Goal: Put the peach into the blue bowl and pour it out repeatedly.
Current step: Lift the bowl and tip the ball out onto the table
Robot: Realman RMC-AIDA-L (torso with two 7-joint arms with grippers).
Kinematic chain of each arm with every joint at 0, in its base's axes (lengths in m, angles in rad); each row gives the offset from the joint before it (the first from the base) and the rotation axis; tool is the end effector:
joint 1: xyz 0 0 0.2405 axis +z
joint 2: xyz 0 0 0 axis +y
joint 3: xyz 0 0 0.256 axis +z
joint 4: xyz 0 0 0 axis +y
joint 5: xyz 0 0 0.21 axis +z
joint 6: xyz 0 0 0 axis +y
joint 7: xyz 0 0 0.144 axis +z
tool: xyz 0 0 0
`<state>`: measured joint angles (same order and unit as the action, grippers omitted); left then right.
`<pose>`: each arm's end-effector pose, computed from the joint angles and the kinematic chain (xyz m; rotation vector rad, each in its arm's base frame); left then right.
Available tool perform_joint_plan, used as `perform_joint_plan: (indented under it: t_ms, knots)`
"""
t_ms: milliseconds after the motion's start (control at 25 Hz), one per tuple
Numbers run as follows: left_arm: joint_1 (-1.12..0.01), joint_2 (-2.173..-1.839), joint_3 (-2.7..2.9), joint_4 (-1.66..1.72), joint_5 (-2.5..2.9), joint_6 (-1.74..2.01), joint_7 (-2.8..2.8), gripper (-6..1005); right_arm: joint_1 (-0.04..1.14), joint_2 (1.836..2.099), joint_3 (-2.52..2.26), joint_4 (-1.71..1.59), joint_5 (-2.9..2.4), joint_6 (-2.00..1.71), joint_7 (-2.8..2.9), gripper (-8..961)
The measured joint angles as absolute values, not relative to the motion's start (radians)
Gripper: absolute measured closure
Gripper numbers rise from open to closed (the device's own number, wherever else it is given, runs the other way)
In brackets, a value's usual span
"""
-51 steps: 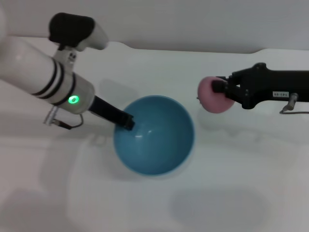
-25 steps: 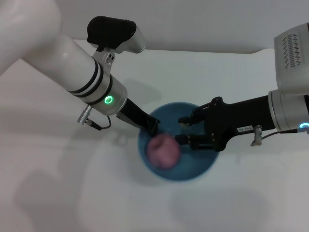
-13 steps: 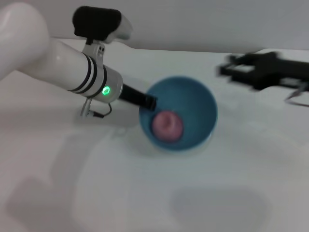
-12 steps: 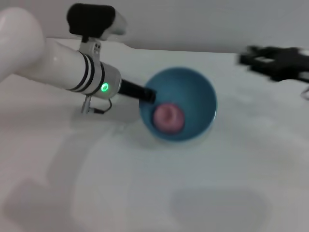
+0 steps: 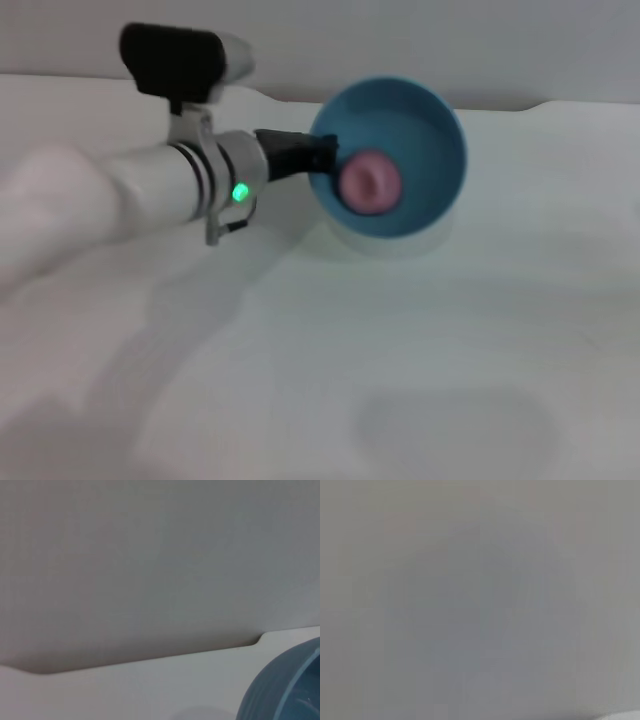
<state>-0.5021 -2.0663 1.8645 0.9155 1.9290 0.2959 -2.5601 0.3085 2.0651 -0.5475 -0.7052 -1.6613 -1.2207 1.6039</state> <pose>-0.2046 0.3906 -0.0886 -2.1651 -1.0661 -0.3811 0.3566 0.3211 0.0792 -1.8656 1.1104 0.8702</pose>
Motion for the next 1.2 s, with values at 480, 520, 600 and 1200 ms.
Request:
perform_joint_plan:
  t_ms: [480,520,600,1200]
  knots:
    - [-0.473,-2.073,2.453,0.867,1.944,-0.442,-2.544,1000,0.259,2.065,-0.369,-0.688,-1.661,-1.232,1.603,473]
    - [-0.474,-2.074,2.481,0.854,1.948,-0.487,-2.544,1000,0.260,2.065,-0.370,-0.687,-1.661,-1.232,1.603,472]
    - [-0.481,-2.078,2.554,0.812,1.954,-0.601,-2.541,1000,0.265,2.065,-0.374,-0.686,-1.661,-1.232,1.603,470]
    - [-0.487,-2.078,2.746,0.737,1.962,-0.840,-1.816,1001,0.274,2.065,-0.377,-0.673,-1.661,-1.243,1.603,456]
